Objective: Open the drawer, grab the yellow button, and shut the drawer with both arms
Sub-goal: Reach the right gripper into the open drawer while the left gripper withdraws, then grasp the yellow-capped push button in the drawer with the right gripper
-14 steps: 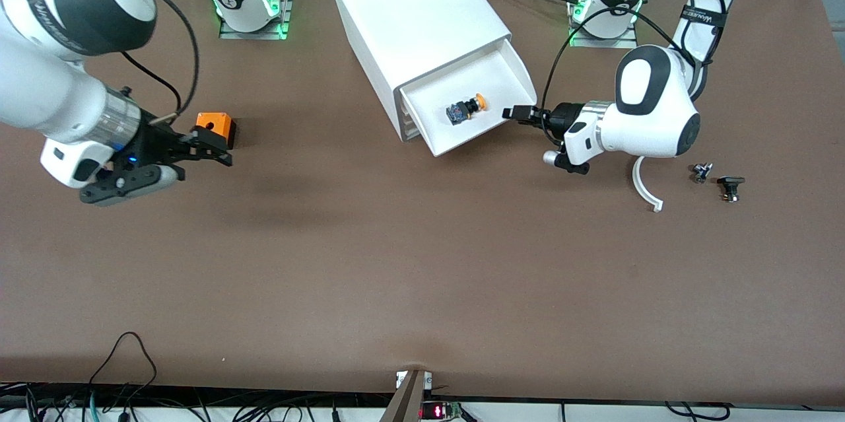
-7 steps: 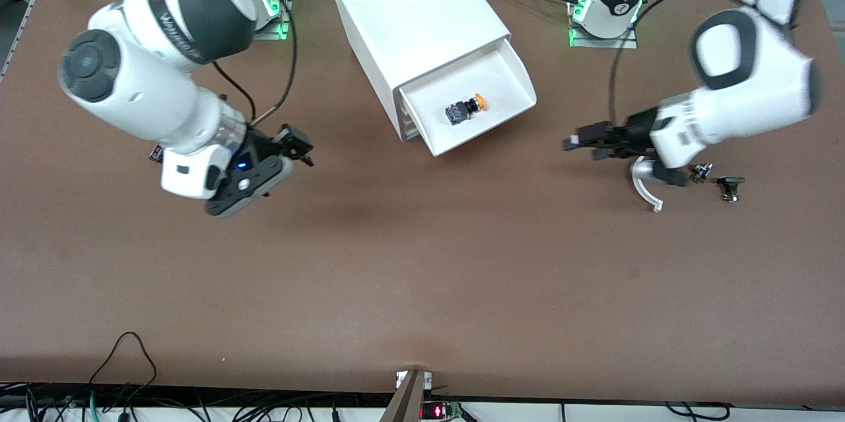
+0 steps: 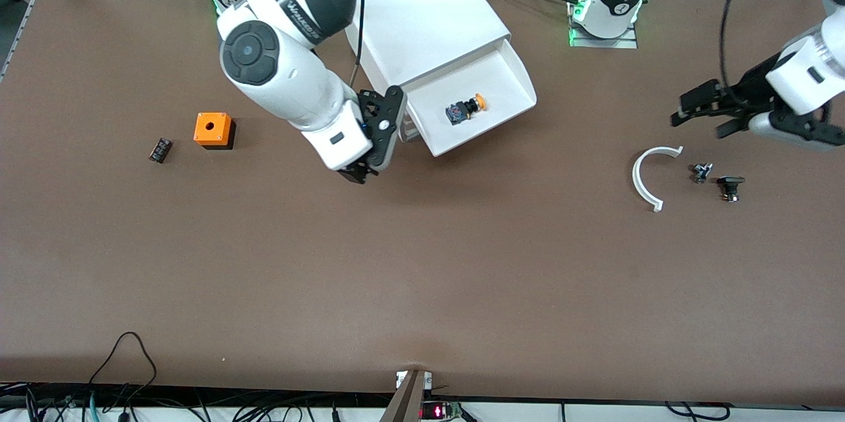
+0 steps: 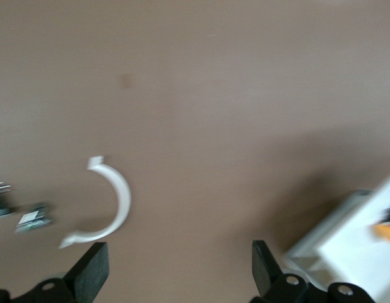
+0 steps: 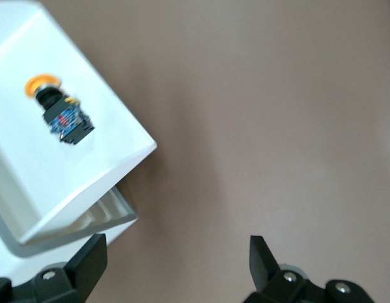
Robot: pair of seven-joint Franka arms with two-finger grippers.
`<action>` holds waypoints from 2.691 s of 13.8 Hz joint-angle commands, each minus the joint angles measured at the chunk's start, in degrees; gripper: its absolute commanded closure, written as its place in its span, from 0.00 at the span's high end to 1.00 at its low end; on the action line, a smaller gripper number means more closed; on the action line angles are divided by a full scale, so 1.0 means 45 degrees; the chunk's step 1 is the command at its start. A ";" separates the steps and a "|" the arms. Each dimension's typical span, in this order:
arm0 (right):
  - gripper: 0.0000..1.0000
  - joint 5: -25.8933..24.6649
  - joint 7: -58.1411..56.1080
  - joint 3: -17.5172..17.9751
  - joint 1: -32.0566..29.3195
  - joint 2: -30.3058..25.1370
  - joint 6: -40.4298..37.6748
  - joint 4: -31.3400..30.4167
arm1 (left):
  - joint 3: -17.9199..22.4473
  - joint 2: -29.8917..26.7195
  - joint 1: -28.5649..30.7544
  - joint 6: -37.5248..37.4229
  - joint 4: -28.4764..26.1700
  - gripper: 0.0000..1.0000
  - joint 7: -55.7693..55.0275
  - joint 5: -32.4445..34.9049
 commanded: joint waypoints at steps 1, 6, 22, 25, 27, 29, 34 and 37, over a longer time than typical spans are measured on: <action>1.00 -0.0003 -0.1911 -0.0036 0.0691 0.0945 -0.0226 0.1449 | -0.0241 0.0151 -0.0193 -0.0622 0.0616 1.00 -0.0692 0.2216; 1.00 -0.1699 -0.2048 -0.0115 0.2509 0.1354 -0.0109 0.1626 | -0.0281 0.0541 -0.0212 -0.1032 0.0985 1.00 -0.1826 0.2495; 1.00 -0.2796 -0.2302 -0.0076 0.4016 0.2195 0.0438 0.1489 | -0.0242 0.0679 -0.0115 -0.1091 0.1260 1.00 -0.1866 0.2495; 0.91 -0.3069 -0.2283 -0.0076 0.4016 0.2214 0.0457 0.1489 | -0.0261 0.0679 -0.0115 -0.1091 0.1280 1.00 -0.1866 0.2476; 0.89 -0.3051 -0.2186 -0.0056 0.4036 0.2311 0.0496 0.1489 | -0.0261 0.0679 -0.0173 -0.1111 0.1280 1.00 -0.1866 0.2476; 0.86 -0.3089 -0.2185 -0.0037 0.4036 0.2449 0.0516 0.1509 | -0.0261 0.0659 -0.0173 -0.1246 0.1299 1.00 -0.1886 0.2476; 0.60 -0.3285 -0.2186 -0.0037 0.4152 0.2429 0.0516 0.1470 | -0.0281 0.0659 -0.0212 -0.1286 0.1300 1.00 -0.2023 0.2475; 0.37 -0.3323 -0.1990 -0.0056 0.4270 0.2332 0.0516 0.1489 | -0.0358 0.0640 -0.0232 -0.1462 0.1319 1.00 -0.2100 0.2476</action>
